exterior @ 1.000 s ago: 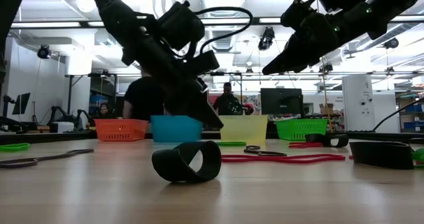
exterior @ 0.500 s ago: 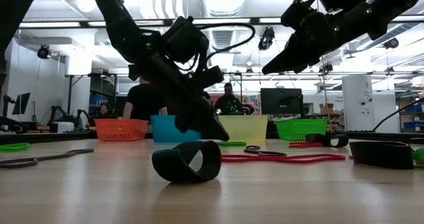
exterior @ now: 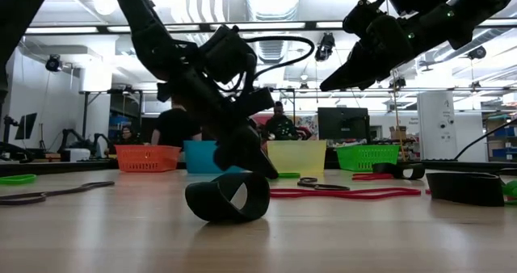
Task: Sort rubber bands into baskets
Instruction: Put the green rubber band into the yellow bin
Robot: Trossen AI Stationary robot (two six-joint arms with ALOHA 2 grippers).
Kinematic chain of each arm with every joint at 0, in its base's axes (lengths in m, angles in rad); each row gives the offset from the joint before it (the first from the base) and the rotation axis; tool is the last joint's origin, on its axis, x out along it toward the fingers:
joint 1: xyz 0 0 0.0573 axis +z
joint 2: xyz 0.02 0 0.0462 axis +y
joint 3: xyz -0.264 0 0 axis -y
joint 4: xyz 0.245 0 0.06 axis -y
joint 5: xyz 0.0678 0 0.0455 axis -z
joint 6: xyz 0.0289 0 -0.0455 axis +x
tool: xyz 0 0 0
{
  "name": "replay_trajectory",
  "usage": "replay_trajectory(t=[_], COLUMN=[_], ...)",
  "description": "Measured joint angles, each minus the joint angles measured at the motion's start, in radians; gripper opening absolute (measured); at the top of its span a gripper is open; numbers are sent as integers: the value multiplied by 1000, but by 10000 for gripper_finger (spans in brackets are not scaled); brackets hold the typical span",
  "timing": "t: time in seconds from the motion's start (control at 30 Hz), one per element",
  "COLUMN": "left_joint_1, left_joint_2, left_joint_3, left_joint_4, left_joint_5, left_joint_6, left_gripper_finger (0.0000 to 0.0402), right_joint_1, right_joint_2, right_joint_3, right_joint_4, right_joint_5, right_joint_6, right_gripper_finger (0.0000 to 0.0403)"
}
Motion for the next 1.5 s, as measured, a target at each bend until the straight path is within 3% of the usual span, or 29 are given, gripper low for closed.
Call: replay_trajectory(t=[0.07,0.17,0.73,0.9,1.07,1.23,1.5], left_joint_1=[0,-1,-58,-76,-82,-103,-116], left_joint_2=[-2,-2,-161,-300,-523,-727,-948], left_joint_3=[-2,-3,-17,-48,-192,-338,-513], left_joint_4=[-2,2,-17,-49,30,62,167], left_joint_5=[6,11,34,34,11,-91,-128], left_joint_6=[1,5,31,34,8,-73,-98], left_gripper_finger=[15,4,0,0,0,0,0], right_joint_1=[0,0,0,0,0,-1,-1], right_joint_2=[0,0,0,59,212,359,503], right_joint_3=[0,0,-9,22,95,185,301], right_joint_4=[0,0,3,9,7,0,0], right_joint_5=[0,0,13,72,72,77,88], right_joint_6=[0,-1,16,54,27,21,6], right_gripper_finger=[9,9,9,9,9,9,23])
